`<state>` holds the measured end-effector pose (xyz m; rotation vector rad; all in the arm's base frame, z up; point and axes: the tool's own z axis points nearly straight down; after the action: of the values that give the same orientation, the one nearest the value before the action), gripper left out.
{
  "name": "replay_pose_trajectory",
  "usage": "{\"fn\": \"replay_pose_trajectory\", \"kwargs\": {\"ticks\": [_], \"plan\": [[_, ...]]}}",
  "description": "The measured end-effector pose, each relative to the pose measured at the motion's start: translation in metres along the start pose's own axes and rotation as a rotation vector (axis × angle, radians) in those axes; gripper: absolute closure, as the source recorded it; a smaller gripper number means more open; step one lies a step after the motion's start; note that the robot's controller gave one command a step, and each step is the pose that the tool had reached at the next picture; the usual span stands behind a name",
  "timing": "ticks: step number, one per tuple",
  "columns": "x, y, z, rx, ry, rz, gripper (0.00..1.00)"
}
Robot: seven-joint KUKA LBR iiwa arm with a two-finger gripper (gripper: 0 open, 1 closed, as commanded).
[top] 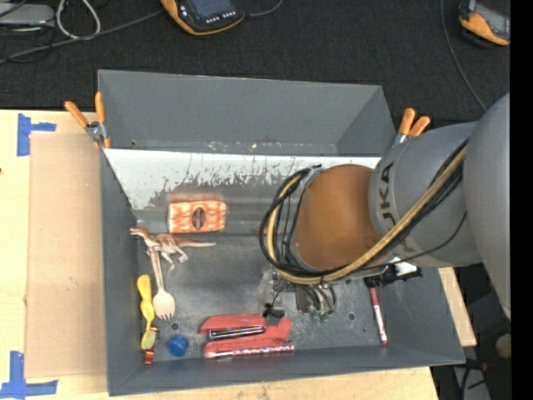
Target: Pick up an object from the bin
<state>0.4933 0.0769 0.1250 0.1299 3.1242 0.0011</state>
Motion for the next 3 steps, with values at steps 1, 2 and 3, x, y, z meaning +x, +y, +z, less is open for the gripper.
{"fn": "replay_pose_trajectory", "kwargs": {"ticks": [1,2,3], "plan": [[0.004,0.012,0.015,0.001,0.007,0.067,1.00],[0.009,0.025,0.039,-0.002,0.000,0.144,1.00],[0.017,0.062,-0.010,0.001,0.003,0.184,0.00]]}}
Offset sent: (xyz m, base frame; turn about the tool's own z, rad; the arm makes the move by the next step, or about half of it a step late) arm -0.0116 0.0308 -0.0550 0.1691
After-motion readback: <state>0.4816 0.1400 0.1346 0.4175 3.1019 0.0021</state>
